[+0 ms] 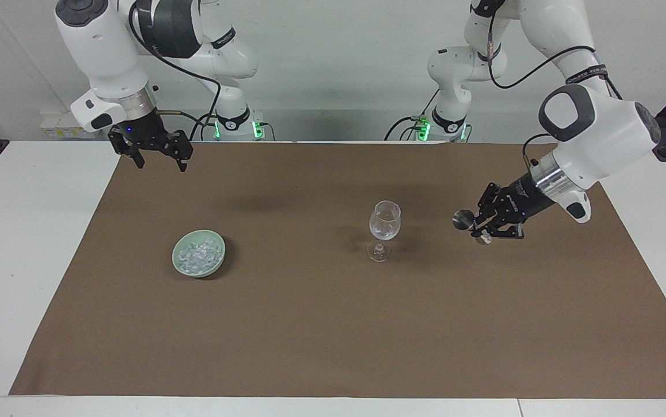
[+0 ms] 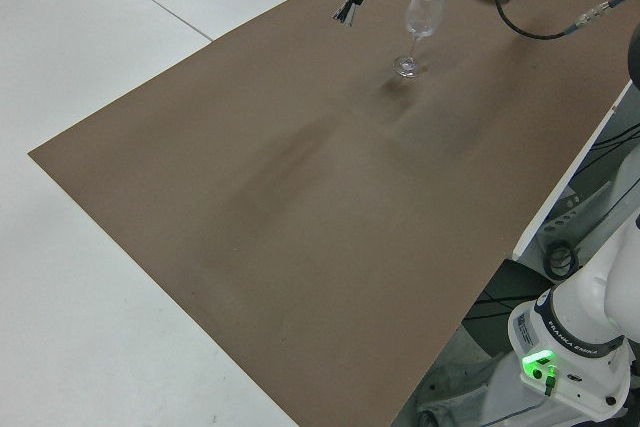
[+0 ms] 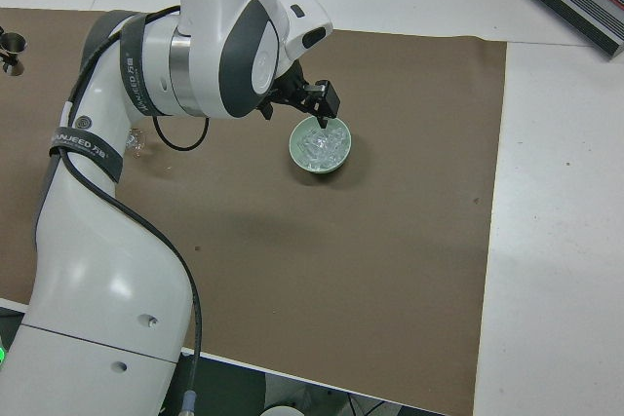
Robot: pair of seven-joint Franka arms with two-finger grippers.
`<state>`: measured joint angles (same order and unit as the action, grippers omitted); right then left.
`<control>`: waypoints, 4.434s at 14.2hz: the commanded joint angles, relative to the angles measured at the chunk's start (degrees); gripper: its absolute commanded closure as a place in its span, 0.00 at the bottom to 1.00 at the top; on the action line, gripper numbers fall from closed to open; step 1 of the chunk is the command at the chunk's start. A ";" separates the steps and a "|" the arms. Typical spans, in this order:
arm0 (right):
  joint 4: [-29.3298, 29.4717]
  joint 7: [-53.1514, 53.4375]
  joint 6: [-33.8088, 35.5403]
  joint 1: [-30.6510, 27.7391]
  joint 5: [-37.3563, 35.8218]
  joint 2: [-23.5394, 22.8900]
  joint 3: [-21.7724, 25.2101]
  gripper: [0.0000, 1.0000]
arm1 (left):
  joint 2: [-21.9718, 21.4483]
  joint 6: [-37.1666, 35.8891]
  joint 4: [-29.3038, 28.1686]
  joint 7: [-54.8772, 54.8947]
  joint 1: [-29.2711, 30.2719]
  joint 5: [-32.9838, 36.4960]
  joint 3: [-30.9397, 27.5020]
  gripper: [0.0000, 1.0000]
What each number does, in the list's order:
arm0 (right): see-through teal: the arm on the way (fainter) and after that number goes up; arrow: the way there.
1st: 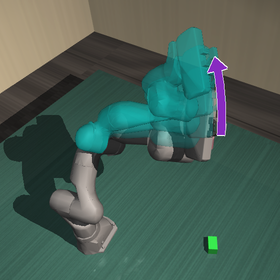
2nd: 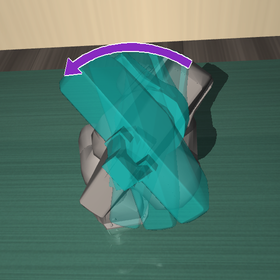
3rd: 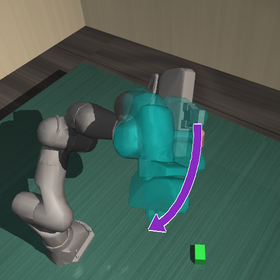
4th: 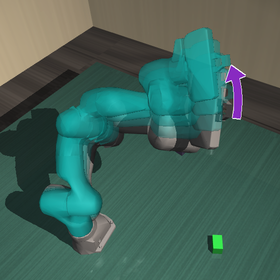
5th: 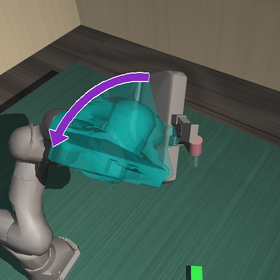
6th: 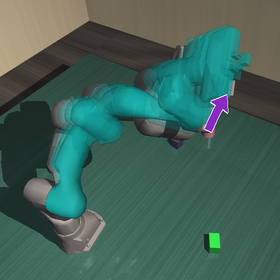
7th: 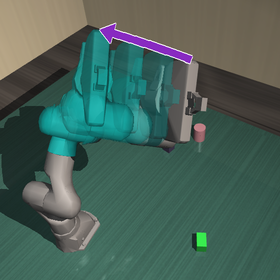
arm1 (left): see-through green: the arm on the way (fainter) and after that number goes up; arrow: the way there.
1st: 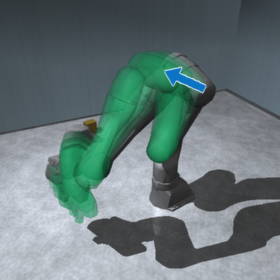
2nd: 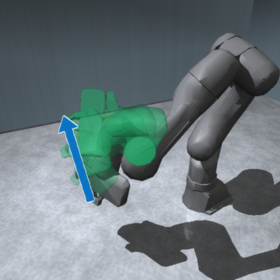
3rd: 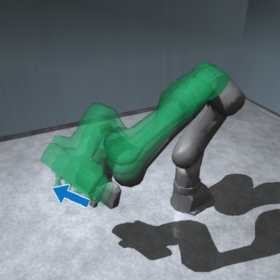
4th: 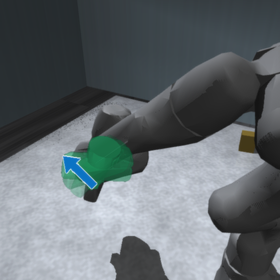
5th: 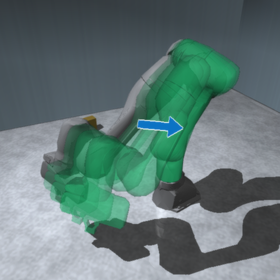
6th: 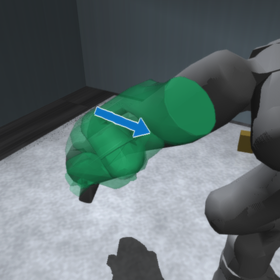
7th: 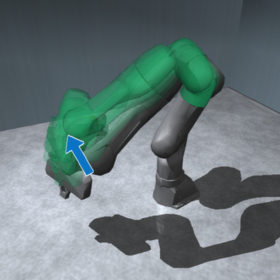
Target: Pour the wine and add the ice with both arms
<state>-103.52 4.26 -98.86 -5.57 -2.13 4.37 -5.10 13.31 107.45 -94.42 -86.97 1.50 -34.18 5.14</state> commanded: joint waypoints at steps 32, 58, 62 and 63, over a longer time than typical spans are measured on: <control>-12.23 0.40 -33.50 0.74 -0.51 -17.99 -0.44 0.54 | -8.92 27.72 -39.61 32.48 12.65 -51.51 0.66 1.00; -0.64 6.46 -3.72 -0.32 -0.25 2.14 -0.26 1.00 | -8.04 26.32 -43.74 43.29 13.26 -56.96 0.48 0.79; 2.36 6.46 -0.72 0.12 -0.25 1.61 -0.52 1.00 | -8.04 26.40 -44.00 43.29 13.26 -56.96 0.40 0.75; 3.06 6.46 -0.45 0.12 -0.25 1.61 -0.61 1.00 | -8.04 26.49 -44.01 43.55 13.26 -56.96 0.40 0.74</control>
<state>-102.90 10.36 -100.97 -5.11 -2.13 7.08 -5.18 6.49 134.04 -136.65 -45.13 14.59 -90.01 5.73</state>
